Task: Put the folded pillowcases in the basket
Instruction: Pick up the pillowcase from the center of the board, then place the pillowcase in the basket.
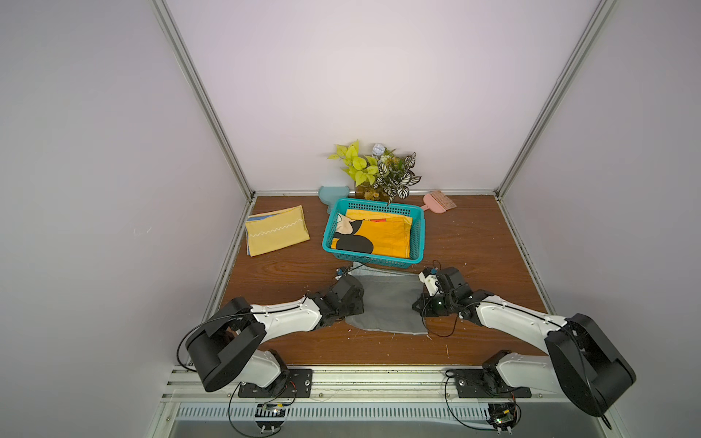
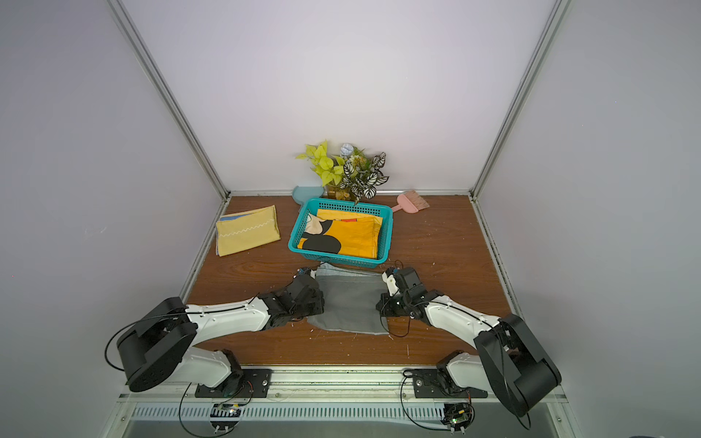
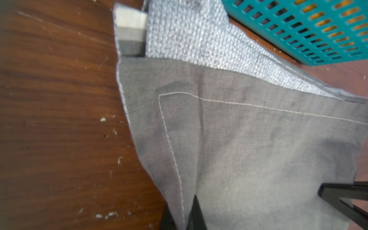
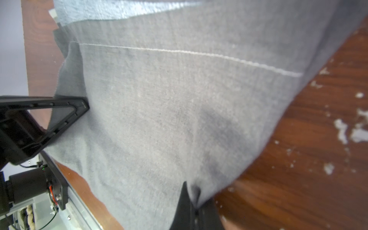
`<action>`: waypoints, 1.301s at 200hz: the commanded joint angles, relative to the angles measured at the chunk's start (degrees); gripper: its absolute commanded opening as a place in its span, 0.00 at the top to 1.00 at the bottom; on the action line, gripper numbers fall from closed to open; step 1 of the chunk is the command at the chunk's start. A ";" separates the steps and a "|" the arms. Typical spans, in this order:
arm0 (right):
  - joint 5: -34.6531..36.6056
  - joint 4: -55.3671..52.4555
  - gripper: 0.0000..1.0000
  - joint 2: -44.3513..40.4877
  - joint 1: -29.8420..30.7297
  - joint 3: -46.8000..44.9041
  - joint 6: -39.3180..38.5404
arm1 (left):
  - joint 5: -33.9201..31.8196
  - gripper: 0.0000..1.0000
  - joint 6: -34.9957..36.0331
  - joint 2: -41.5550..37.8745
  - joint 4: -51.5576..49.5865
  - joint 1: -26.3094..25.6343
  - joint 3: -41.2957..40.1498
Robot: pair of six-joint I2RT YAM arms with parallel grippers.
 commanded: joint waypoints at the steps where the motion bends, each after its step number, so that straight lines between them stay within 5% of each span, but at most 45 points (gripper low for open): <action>1: 0.59 -7.21 1.00 -4.68 1.60 2.77 0.69 | -0.96 1.00 -0.62 -2.33 -7.55 -3.82 1.51; 46: 0.59 -19.71 1.00 -15.82 3.34 11.25 2.40 | -0.35 1.00 1.91 -6.33 -16.79 -8.59 11.15; 83: 0.04 -25.67 1.00 -16.92 3.40 22.23 2.15 | -0.14 1.00 3.35 -10.87 -19.07 -9.96 18.59; 123: 0.87 -27.13 1.00 -12.91 3.24 35.88 -0.13 | -12.46 1.00 6.78 -12.70 -26.88 -9.72 28.07; 162: 3.29 -24.01 1.00 -5.75 1.53 43.26 -3.32 | -11.61 1.00 13.77 -11.82 -24.91 1.37 31.98; 203: 3.82 -17.97 1.00 2.12 -1.83 46.75 -5.52 | -3.08 1.00 21.82 -7.21 -19.33 14.92 34.13; 260: 5.63 -10.93 1.00 13.18 -6.53 47.96 -7.77 | 0.46 1.00 27.22 4.64 -11.43 21.72 36.91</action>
